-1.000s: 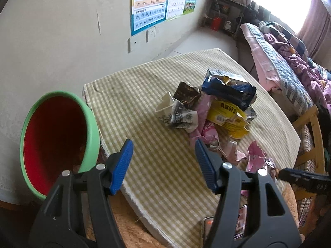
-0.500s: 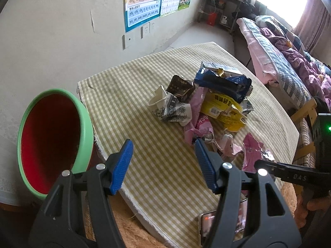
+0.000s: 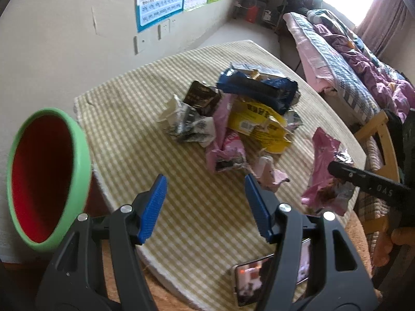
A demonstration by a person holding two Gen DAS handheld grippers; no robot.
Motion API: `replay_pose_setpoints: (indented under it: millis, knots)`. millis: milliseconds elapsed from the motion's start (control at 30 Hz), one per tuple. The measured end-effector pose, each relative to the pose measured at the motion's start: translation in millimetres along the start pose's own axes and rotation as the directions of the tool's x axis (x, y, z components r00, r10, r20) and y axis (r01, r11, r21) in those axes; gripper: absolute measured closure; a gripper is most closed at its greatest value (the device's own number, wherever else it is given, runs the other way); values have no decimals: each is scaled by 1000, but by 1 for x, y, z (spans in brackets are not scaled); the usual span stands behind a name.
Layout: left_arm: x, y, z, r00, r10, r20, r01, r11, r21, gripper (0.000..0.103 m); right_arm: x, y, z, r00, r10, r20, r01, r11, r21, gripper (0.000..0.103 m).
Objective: Collect trash
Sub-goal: 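Grasp the pink-purple snack bag with the right gripper, then grasp the small pink-white wrapper with the left gripper and lift it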
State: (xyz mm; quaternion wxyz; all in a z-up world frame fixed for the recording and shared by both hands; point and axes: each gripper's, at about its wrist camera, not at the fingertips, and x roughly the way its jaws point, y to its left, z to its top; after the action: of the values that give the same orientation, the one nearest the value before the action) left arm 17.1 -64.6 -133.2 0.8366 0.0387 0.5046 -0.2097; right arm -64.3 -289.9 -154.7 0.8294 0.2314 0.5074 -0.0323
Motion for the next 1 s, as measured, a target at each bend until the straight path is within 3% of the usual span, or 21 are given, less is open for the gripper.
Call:
replay_pose_setpoints:
  millis: [167, 400, 567, 600, 633, 733, 1000]
  knots:
    - [16, -8, 8, 998, -49, -45, 49, 999, -6, 44, 5, -5, -1, 1000, -13, -2, 13, 1000, 18, 70]
    - [41, -39, 16, 974, -186, -130, 183, 982, -35, 44, 2, -8, -2, 1000, -14, 1, 14, 1000, 18, 70]
    - [65, -63, 17, 971, -162, -176, 165, 986, 3, 45, 3, -11, -3, 1000, -12, -6, 12, 999, 29, 70]
    - [72, -67, 17, 970, -152, -190, 157, 988, 9, 47, 3, -12, -3, 1000, -13, -7, 13, 999, 32, 70]
    - [77, -67, 17, 968, -146, -202, 150, 989, 5, 57, 2, -13, -3, 1000, -15, -7, 15, 999, 34, 69]
    - [84, -62, 16, 963, -155, -219, 151, 988, -35, 66, 1, -16, -4, 1000, -23, -2, 23, 999, 39, 69]
    - [68, -45, 11, 967, -144, -208, 139, 989, -39, 67, 2, -14, -6, 1000, -23, -4, 23, 999, 30, 69]
